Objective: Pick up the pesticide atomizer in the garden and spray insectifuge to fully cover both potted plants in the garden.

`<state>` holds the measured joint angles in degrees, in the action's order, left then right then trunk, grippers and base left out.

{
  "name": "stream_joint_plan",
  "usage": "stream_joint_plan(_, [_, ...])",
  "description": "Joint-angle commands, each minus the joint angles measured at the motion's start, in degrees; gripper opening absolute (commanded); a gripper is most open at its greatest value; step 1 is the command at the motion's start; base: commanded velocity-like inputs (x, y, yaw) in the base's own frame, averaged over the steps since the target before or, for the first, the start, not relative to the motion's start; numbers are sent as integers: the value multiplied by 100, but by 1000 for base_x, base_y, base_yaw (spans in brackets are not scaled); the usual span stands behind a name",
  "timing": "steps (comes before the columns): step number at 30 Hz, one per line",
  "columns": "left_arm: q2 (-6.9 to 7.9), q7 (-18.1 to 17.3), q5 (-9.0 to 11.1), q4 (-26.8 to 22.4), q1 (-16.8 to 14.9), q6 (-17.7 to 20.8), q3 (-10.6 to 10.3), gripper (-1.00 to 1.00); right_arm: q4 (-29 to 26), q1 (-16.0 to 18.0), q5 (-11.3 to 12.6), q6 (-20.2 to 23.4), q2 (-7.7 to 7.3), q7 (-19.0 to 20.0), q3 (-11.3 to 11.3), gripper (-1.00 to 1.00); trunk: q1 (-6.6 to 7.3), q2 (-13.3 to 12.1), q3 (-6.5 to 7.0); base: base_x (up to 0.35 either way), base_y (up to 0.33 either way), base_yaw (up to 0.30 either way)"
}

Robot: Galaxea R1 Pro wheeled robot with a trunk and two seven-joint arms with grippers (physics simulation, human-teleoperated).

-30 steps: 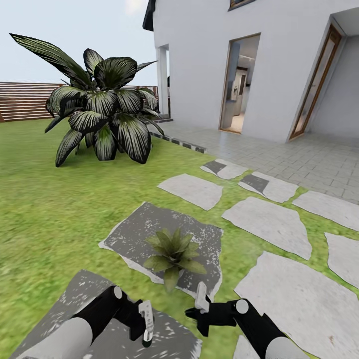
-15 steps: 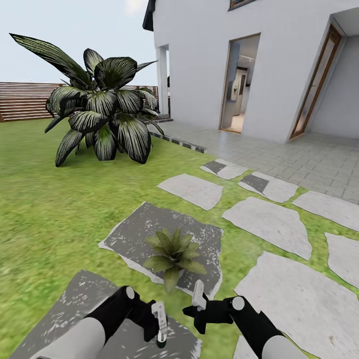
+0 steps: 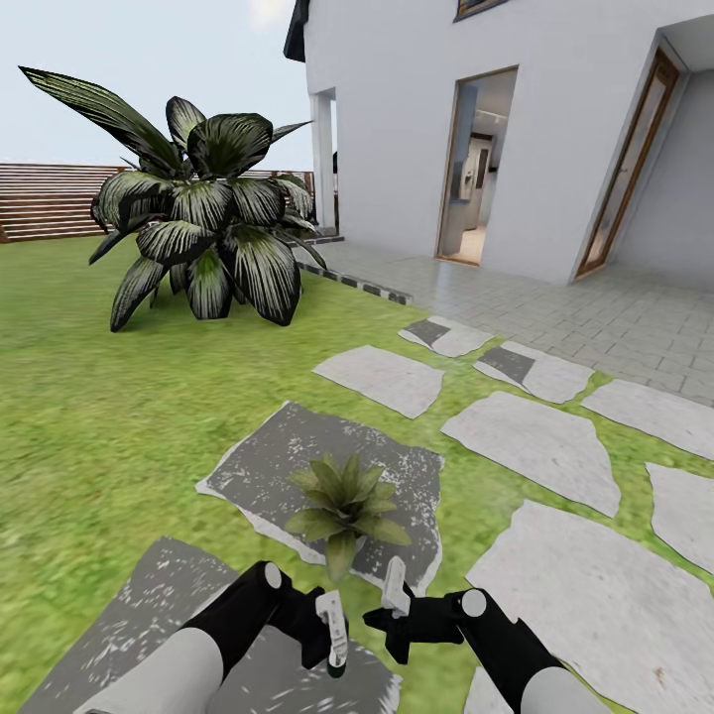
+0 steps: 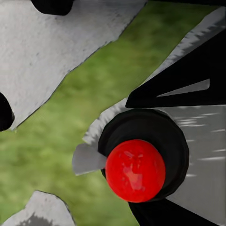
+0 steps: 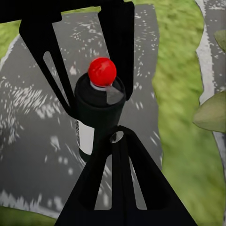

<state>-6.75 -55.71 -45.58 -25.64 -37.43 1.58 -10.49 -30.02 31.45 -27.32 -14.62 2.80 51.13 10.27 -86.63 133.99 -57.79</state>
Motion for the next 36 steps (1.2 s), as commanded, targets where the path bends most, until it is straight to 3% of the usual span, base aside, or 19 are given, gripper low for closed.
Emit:
stream_joint_plan(1, [-1,-19,-25,-11,-4,16,-12,-100,-9,2,-54,-32,1,2,-7,-100,1,2,-5,0,0,0])
stream_joint_plan(8, [7,-19,-21,-3,-1,17,-217,-100,-185,4,-46,7,4,2,-7,-100,1,2,-5,0,0,0])
stream_joint_plan(36, [-111,254,14,-3,-1,21,-212,-100,-208,7,-45,14,10,2,-7,-100,1,2,-5,0,0,0])
